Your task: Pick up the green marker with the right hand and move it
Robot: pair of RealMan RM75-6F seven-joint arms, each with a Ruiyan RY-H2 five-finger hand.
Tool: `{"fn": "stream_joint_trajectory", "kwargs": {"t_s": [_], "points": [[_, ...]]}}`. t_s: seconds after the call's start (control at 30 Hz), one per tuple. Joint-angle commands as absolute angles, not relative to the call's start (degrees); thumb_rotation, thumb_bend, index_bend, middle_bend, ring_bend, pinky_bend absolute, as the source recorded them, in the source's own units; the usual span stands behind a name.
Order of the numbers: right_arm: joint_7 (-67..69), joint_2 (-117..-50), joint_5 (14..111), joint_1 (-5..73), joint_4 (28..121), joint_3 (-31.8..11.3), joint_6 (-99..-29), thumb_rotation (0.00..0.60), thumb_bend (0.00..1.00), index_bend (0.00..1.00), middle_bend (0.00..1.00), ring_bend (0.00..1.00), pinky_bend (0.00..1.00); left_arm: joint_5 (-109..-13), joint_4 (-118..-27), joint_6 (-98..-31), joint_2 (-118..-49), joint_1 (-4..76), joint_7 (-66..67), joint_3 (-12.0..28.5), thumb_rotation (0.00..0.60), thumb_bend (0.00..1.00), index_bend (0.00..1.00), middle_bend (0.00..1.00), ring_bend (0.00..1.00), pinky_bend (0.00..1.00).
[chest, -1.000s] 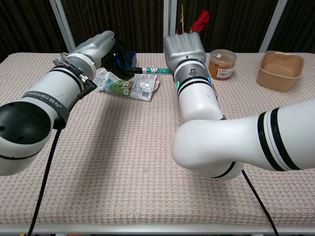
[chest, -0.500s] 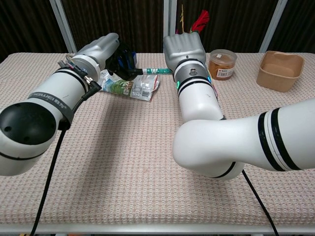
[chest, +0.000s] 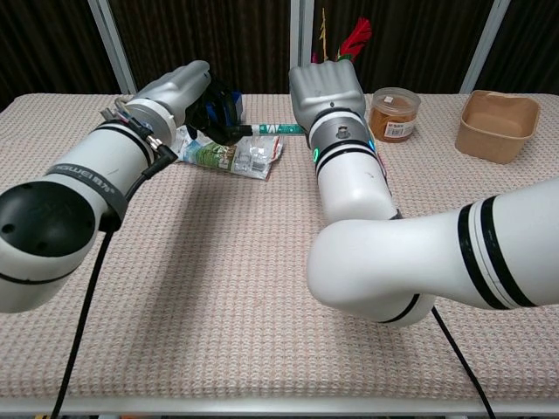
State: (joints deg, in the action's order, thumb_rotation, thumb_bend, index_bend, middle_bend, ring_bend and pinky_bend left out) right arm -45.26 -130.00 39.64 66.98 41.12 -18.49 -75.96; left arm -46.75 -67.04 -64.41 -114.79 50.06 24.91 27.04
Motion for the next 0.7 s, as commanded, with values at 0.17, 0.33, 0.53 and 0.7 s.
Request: {"fn": "stream_joint_trajectory", "kwargs": {"t_s": [0.17,0.33,0.53,0.7], "points": [[-45.22,-125.53,45.84,59.18,48.22,-16.17,-83.00,0.600,0.29,0.66,0.63,0.56,0.65,-47.16,-70.17,-62.84,-109.68,47.14,21.25,26.99,0.600,0.37,0.67,0.68,0.62,0.60],[-46.52,-118.68,49.11,52.80,59.99,-14.88,-88.71,0.600,0.29,0.66,0.63,0.56,0.65,-46.80,-73.62,-62.15,-105.63,44.49,18.77,26.63,0.600,0.37,0.67,0.68,0.63,0.61],[-47.86,-111.06,52.36,44.41,73.77,-11.11,-94.63,0.600,0.29,0.66,0.63,0.56,0.65,-47.36,-79.25,-61.18,-101.28,39.97,13.01,24.70,0.600,0.37,0.67,0.68,0.63,0.61],[-47.59,-106.46,52.88,38.15,80.94,-7.91,-95.85,0.600,0.29,0.66,0.63,0.56,0.65,-51.57,-81.07,-60.40,-99.34,36.37,7.97,19.94,0.600,0.36,0.67,0.68,0.63,0.61]]}}
